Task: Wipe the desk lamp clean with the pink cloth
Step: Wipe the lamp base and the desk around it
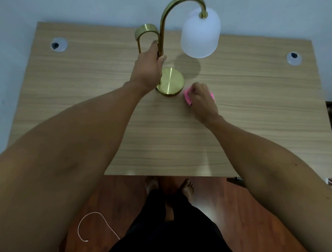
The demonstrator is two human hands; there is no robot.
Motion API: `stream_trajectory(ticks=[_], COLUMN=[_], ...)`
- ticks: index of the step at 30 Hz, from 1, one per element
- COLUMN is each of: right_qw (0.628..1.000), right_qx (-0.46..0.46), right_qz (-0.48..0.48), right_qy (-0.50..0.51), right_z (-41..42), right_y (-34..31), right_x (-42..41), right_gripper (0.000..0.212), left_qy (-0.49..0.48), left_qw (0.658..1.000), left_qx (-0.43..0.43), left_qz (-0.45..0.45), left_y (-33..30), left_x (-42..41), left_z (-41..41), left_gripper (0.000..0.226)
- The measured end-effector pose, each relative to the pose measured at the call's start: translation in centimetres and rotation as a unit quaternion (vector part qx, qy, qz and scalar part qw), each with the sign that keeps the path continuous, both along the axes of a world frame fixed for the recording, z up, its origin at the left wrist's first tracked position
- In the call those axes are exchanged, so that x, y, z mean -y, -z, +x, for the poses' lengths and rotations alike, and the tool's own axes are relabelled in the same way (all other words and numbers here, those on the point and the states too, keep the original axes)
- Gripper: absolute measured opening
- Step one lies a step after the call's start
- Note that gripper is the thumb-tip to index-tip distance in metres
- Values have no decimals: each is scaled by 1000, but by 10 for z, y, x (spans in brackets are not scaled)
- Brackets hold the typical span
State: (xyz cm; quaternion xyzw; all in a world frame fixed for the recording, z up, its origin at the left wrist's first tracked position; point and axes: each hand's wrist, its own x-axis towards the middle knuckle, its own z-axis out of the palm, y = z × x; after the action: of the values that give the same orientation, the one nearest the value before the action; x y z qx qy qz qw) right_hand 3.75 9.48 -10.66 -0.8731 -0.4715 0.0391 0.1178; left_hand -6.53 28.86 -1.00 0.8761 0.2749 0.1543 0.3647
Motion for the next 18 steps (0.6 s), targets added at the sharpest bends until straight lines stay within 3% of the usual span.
stream_trajectory(ticks=[2, 4, 6, 9, 11, 14, 16, 18], right_qw=[987, 956, 921, 929, 925, 924, 890, 821], right_qx=[-94, -197, -272, -287, -300, -311, -348, -356], right_qz=[65, 152, 209, 134, 156, 173, 218, 311], right_qy=[111, 156, 184, 193, 177, 137, 196, 322], right_z=[2, -1, -9, -29, -46, -72, -76, -65], right_y=[-7, -13, -13, -6, 3, 6, 5, 2], right_x=[-2, -15, -31, -43, -47, -57, -63, -65], right_gripper=[21, 18, 33, 33, 30, 9, 19, 28], left_qy=[-13, -22, -25, -26, -28, -27, -24, -24], left_qw=[1000, 1000, 1000, 999, 999, 999, 1000, 1000], left_qx=[5, 8, 4, 5, 7, 6, 5, 6], left_qz=[8, 12, 15, 17, 20, 19, 18, 19], left_y=[1, 2, 3, 5, 5, 5, 4, 4], left_x=[2, 5, 6, 5, 5, 5, 5, 4], left_z=[1, 2, 3, 4, 4, 4, 4, 3], left_gripper=[32, 33, 34, 34, 35, 36, 37, 38])
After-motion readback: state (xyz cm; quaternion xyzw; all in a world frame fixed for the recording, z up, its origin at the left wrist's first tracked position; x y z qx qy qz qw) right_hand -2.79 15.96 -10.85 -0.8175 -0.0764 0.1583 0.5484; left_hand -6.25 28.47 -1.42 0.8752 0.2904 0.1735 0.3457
